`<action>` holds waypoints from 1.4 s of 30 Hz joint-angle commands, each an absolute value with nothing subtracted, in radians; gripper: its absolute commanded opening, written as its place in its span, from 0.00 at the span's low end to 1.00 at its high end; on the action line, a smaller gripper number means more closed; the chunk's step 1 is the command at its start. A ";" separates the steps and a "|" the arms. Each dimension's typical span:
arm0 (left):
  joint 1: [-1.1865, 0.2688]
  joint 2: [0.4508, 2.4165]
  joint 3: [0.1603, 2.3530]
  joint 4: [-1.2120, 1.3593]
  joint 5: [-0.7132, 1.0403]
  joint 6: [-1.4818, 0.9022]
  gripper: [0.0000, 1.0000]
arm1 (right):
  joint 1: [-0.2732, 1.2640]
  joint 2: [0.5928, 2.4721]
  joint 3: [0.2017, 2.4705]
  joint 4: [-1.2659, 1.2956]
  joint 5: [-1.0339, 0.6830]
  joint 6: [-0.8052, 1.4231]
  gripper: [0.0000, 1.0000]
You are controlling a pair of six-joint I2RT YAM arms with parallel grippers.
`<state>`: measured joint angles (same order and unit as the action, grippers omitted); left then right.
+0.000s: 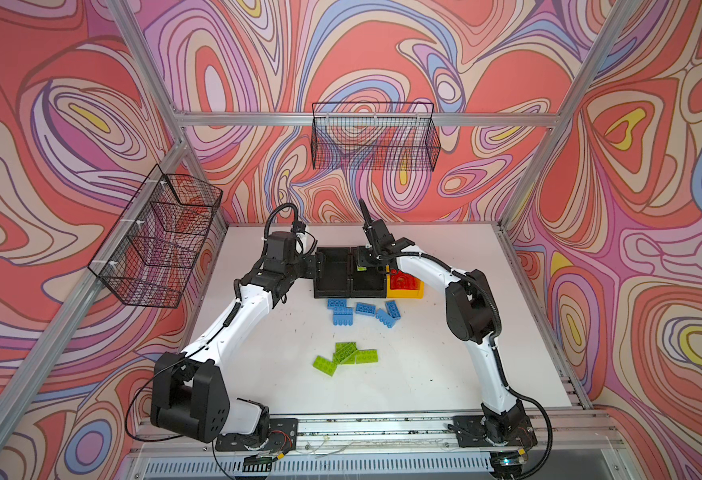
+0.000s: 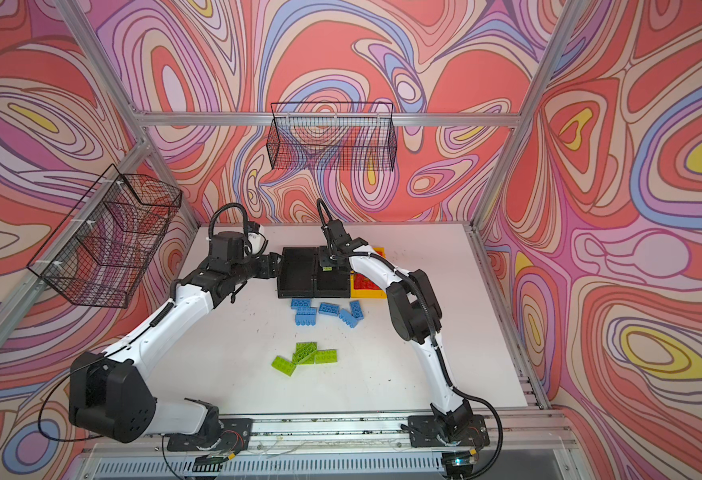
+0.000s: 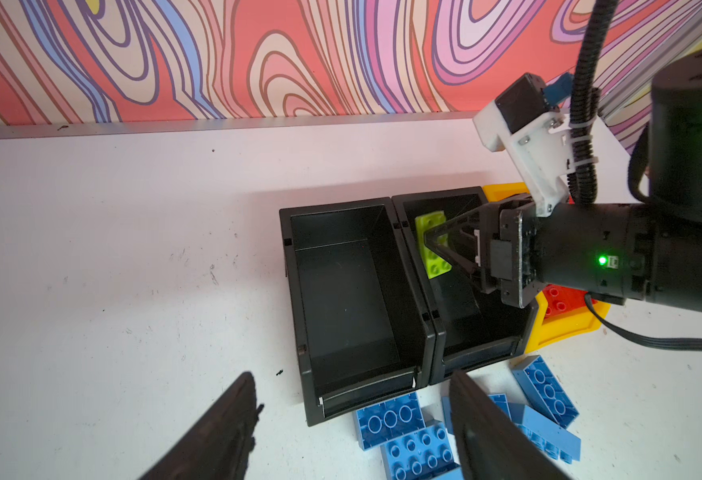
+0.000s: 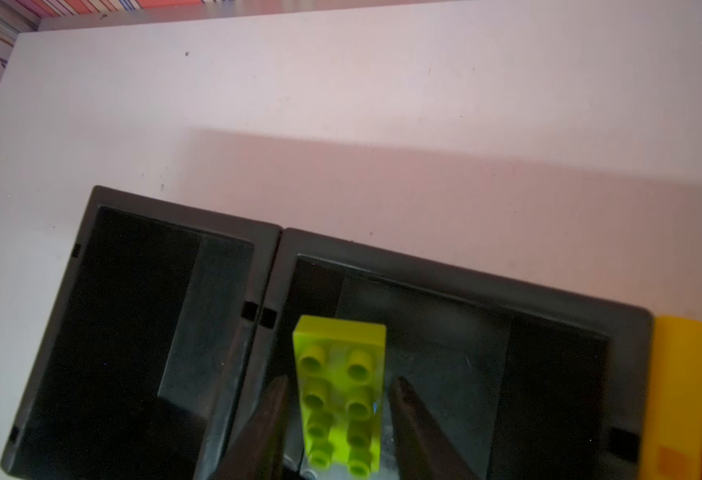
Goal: Sort the legos into containers by color
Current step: 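Carry the lime-green brick into the black bin beside the yellow bin, then release the green brick and move the right gripper to the green pile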
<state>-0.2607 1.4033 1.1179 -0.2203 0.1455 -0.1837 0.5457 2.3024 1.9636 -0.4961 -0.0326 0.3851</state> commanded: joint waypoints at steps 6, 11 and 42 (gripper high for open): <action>-0.255 1.405 1.134 -0.238 0.154 -0.181 0.75 | 0.537 2.253 1.962 -0.496 -0.065 0.383 0.48; -0.255 1.407 1.131 -0.237 0.150 -0.179 0.75 | 0.545 2.120 1.858 -0.508 -0.046 0.357 0.47; -0.253 1.467 1.137 -0.255 0.156 -0.140 0.76 | 0.915 1.808 1.234 -0.787 -0.144 -0.063 0.67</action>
<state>-0.2600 1.4574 1.1179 -0.2394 0.1501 -0.1562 0.8974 1.7760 1.2129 -0.7525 -0.1463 -0.0189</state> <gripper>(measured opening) 0.755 0.660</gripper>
